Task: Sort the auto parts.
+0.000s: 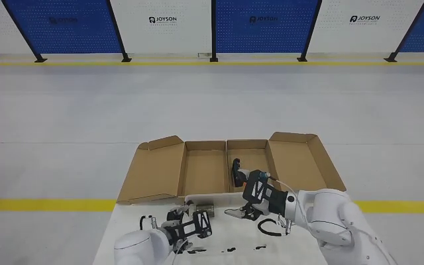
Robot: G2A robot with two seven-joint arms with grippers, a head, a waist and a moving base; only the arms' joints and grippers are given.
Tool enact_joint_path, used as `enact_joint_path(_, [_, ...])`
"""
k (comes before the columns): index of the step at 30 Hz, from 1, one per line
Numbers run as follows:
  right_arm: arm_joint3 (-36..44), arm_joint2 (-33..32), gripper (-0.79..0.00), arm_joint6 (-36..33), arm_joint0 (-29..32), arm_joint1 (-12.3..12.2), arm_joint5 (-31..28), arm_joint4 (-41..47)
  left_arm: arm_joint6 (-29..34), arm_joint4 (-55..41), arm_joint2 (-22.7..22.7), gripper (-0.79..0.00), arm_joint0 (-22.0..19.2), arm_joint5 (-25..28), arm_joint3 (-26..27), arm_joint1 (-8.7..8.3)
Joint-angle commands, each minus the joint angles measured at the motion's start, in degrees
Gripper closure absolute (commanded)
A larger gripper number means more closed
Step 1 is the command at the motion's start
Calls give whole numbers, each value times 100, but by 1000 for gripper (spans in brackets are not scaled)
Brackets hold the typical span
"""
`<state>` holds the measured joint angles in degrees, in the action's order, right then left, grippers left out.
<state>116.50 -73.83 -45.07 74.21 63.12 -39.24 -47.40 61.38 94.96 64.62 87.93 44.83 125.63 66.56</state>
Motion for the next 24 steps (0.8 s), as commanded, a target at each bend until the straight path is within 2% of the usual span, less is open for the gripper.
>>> enact_joint_path(1, [0,-2,-785,5,2,0,-3,0,25,151,-223,-785,-171,-217,-83,4])
enact_joint_path(5, [0,-2,-785,5,2,0,-3,0,3,37,-440,-785,-491,-195,-462,-24])
enact_joint_path(14, [0,-2,-785,5,2,0,-3,0,401,-777,-1237,-785,-1625,-593,-1359,28])
enact_joint_path(20, [0,-2,-785,5,2,0,-3,0,849,-1069,-1845,-699,-2264,-1040,-1852,-7])
enact_joint_path(24, [0,-2,-785,5,2,0,-3,0,1134,-1313,-2077,-677,-2572,-1326,-2022,-37])
